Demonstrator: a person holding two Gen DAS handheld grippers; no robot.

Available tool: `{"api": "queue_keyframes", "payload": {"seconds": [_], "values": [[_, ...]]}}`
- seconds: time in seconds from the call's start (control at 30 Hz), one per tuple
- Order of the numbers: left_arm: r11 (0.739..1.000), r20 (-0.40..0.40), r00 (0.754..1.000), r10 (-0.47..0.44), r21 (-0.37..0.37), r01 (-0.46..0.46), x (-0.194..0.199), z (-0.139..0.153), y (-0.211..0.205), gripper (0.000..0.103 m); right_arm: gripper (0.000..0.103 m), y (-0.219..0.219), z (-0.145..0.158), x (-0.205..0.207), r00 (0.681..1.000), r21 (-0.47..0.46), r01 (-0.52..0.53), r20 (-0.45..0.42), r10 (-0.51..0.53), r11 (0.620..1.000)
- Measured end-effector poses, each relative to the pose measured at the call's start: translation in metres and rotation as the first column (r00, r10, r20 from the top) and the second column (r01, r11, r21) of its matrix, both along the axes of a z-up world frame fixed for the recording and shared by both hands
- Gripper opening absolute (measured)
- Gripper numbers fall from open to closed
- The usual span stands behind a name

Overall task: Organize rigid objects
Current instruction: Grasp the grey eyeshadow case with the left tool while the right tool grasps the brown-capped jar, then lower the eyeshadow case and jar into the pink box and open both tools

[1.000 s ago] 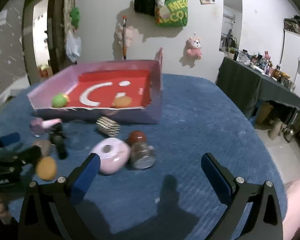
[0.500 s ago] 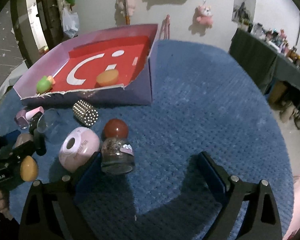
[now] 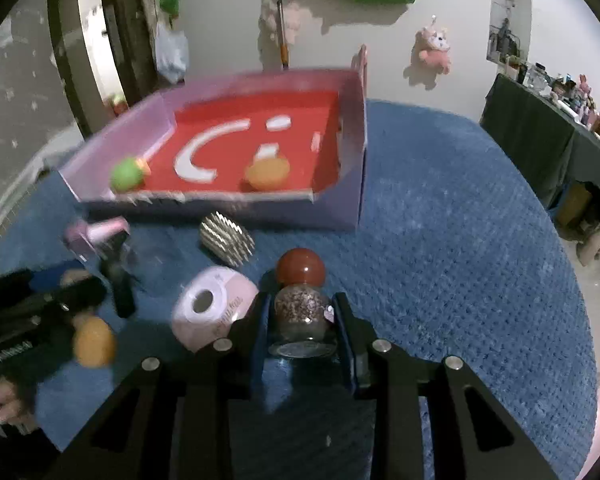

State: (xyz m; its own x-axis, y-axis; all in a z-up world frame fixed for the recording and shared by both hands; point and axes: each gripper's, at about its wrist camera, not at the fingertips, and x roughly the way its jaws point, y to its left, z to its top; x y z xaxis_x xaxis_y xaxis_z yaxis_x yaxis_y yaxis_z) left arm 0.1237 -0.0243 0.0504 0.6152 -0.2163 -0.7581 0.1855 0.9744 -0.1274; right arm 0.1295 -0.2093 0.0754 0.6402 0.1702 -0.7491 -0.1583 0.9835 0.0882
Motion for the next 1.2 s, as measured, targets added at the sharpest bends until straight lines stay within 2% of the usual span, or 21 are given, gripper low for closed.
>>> {"api": "queue_keyframes", "payload": {"seconds": [0.13, 0.4, 0.67, 0.73, 0.83, 0.97, 1.07, 1.2], "values": [[1.0, 0.016, 1.0, -0.019, -0.005, 0.019, 0.0, 0.006, 0.001, 0.049, 0.033, 0.005, 0.015, -0.002, 0.999, 0.009, 0.007, 0.047, -0.007, 1.0], [1.0, 0.03, 0.999, -0.031, -0.005, 0.031, -0.003, 0.011, 0.007, 0.049, 0.033, 0.012, 0.01, -0.006, 1.0, 0.032, 0.012, 0.025, -0.013, 0.999], [0.999, 0.057, 0.997, -0.045, -0.021, 0.046, 0.002, 0.023, 0.01, 0.049, 0.033, 0.02, 0.016, -0.006, 0.999, 0.028, -0.022, 0.048, 0.02, 0.999], [0.993, 0.028, 0.996, -0.08, -0.081, 0.082, 0.012, 0.028, 0.015, 0.049, 0.033, 0.022, 0.019, 0.001, 0.998, 0.062, -0.048, 0.042, 0.045, 0.997], [0.989, 0.013, 0.994, -0.112, -0.094, 0.112, 0.029, 0.036, 0.015, 0.049, 0.033, 0.031, 0.022, 0.015, 0.996, 0.077, -0.081, 0.04, 0.078, 0.994], [0.985, -0.001, 0.987, -0.159, -0.069, 0.159, 0.057, 0.047, 0.009, 0.049, 0.033, 0.044, 0.026, 0.038, 0.992, 0.06, -0.123, 0.05, 0.12, 0.991], [0.982, -0.004, 0.983, -0.185, -0.022, 0.185, 0.077, 0.048, 0.001, 0.049, 0.033, 0.051, 0.027, 0.056, 0.988, 0.059, -0.154, 0.043, 0.151, 0.986], [0.973, -0.055, 0.971, -0.233, -0.001, 0.233, 0.103, 0.042, -0.007, 0.049, 0.033, 0.059, 0.023, 0.082, 0.98, 0.057, -0.198, 0.015, 0.197, 0.979]]}}
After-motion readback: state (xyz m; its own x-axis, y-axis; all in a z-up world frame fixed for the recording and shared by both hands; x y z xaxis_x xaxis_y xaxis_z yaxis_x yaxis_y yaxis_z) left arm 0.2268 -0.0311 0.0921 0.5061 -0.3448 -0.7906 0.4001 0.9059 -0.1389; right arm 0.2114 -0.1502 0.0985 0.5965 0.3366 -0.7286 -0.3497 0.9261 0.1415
